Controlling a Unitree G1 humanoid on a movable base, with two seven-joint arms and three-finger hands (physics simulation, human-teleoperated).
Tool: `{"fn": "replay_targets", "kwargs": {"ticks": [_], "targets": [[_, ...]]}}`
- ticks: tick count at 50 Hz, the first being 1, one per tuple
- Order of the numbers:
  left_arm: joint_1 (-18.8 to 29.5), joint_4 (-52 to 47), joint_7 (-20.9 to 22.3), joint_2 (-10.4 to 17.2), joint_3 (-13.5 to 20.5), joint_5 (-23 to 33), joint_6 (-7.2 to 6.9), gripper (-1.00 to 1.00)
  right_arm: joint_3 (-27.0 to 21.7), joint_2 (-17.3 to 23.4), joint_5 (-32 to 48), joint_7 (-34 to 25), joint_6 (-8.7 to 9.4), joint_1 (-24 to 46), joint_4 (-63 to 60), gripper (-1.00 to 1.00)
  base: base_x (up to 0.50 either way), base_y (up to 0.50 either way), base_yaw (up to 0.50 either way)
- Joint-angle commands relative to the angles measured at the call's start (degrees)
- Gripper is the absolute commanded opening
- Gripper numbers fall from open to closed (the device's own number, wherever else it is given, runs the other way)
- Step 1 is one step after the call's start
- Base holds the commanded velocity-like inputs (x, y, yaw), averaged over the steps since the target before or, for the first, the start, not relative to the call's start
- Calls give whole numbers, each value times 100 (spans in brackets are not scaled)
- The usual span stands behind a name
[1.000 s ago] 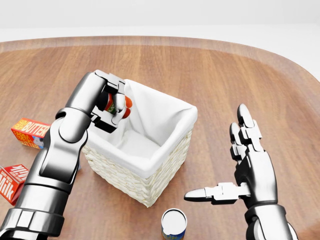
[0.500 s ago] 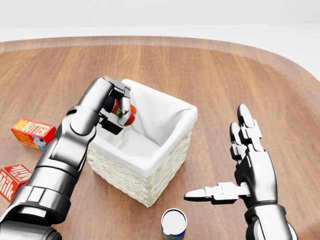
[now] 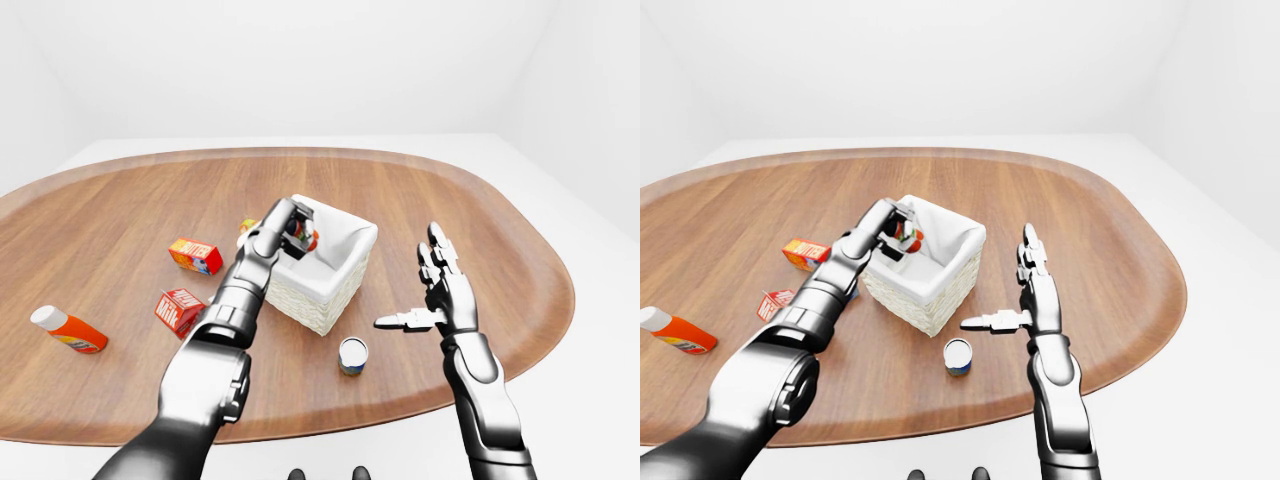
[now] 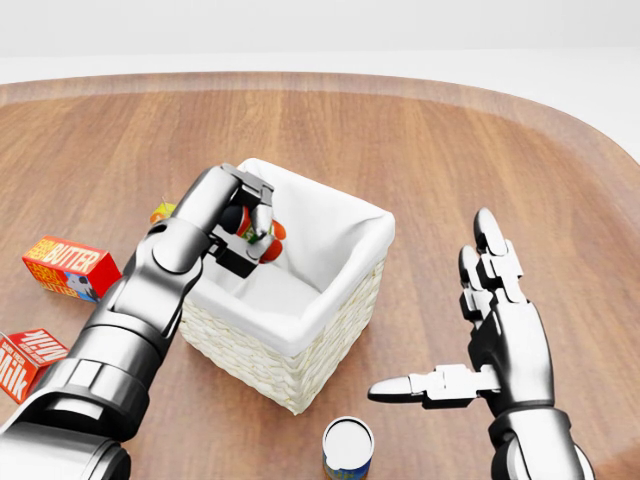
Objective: Pick up the tomato sauce, and put it in the basket.
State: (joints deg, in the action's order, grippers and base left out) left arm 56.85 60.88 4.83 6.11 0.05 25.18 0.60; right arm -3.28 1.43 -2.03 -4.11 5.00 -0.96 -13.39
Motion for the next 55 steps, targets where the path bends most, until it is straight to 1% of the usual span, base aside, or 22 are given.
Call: {"fn": "replay_targets", "kwargs": {"ticks": [1,3,6,7,8,9,11,12,17,20,24,29,30,32,33,34,37,39,44,45,49,55], "targets": [[109,234,-145,-28,8,6,116,-100,-16,7,-17,2,0,19,-2,100,0,0,0],[112,237,-145,-24,9,9,118,-100,-11,6,-11,3,0,16,13,100,0,0,0],[118,300,-181,-17,8,22,159,-100,-7,3,-5,-2,0,9,70,100,0,0,0],[120,314,-202,-15,8,30,166,-97,-6,4,-3,0,0,11,62,100,0,0,0],[128,341,-228,-10,-3,57,176,-44,-2,3,-3,-2,0,-1,42,100,0,0,0],[136,347,-226,-12,-3,66,154,100,7,1,3,-3,0,-16,30,100,0,0,0],[141,335,-219,-9,5,68,127,100,11,0,6,-3,0,-29,-8,100,0,0,0],[160,383,-244,0,13,70,148,100,13,-3,10,-2,0,-24,24,100,0,0,0],[156,352,-209,4,21,58,119,100,15,-6,15,-2,0,-6,99,100,0,0,0],[146,386,-214,-1,19,57,151,100,33,-8,20,3,0,-34,-6,100,0,0,0],[127,244,-161,-4,15,50,67,100,30,-10,20,-1,0,-38,18,100,0,0,0],[129,122,-119,7,26,22,13,100,29,-9,23,2,0,-34,32,100,0,0,0],[114,30,-92,15,28,12,-23,100,30,-9,23,2,0,-24,30,100,0,0,0],[98,-54,-67,24,31,0,-54,100,29,-9,23,-2,0,-36,47,100,0,0,0],[84,-149,-37,31,36,-15,-105,100,29,-9,27,-2,0,-34,77,100,0,0,0],[40,-349,16,40,42,-33,-196,100,33,-11,34,-2,0,-34,103,100,0,0,0],[-129,-767,114,44,28,-60,-346,100,44,-12,40,2,0,-30,67,100,0,0,0],[-348,-1268,218,44,38,-89,-547,100,40,-12,43,-3,0,-42,129,100,0,0,0],[-813,-2623,538,39,44,-120,-560,100,64,-22,66,-5,0,-62,172,100,0,0,0],[-833,-2675,550,36,41,-118,-560,100,65,-21,64,-7,0,-68,151,100,0,0,0],[-1230,-3994,879,-29,-4,-51,-560,100,50,-16,54,3,0,-44,85,100,0,0,0],[-1604,-5000,1115,-120,-48,17,-560,100,52,-15,59,6,0,-46,59,100,0,0,0]]}}
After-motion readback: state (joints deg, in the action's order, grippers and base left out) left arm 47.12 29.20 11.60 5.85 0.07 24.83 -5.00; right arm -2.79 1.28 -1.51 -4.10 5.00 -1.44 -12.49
